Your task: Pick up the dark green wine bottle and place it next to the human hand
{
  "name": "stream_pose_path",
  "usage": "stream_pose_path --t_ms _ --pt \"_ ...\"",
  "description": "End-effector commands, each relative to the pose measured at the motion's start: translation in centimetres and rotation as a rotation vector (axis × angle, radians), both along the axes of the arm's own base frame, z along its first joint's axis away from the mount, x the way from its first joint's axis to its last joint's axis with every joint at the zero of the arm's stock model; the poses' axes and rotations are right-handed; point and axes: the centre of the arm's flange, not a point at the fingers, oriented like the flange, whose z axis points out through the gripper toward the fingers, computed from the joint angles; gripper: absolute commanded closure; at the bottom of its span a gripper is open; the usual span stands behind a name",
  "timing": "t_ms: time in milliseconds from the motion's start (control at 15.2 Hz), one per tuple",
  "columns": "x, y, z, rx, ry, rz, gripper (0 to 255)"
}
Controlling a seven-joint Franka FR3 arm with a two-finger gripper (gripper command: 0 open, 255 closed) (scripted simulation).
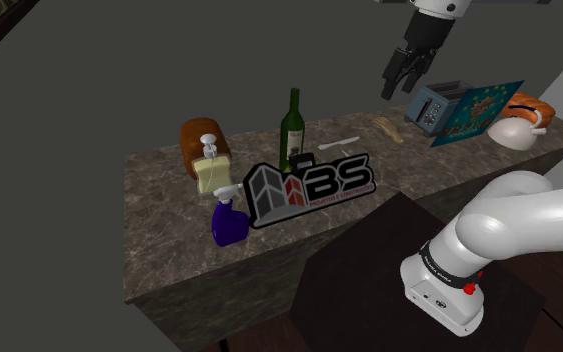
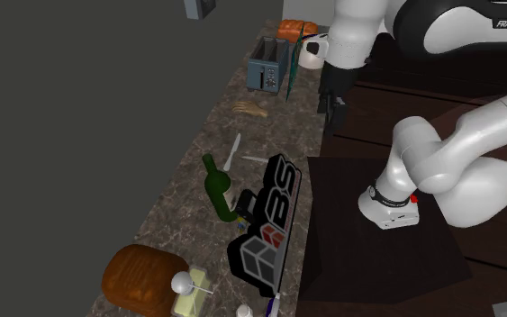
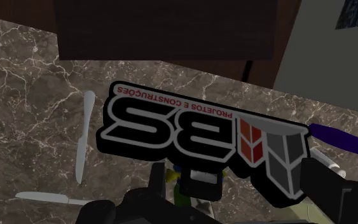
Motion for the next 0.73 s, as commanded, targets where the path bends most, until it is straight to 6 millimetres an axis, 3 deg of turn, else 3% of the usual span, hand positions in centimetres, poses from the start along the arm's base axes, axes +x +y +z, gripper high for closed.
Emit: stream_pose_path --t_ms 0,660 --pt "0.0 0.0 0.0 0.000 0.000 0.000 0" --pt "12.8 2.2 -4.0 -0.019 0.028 -0.073 0"
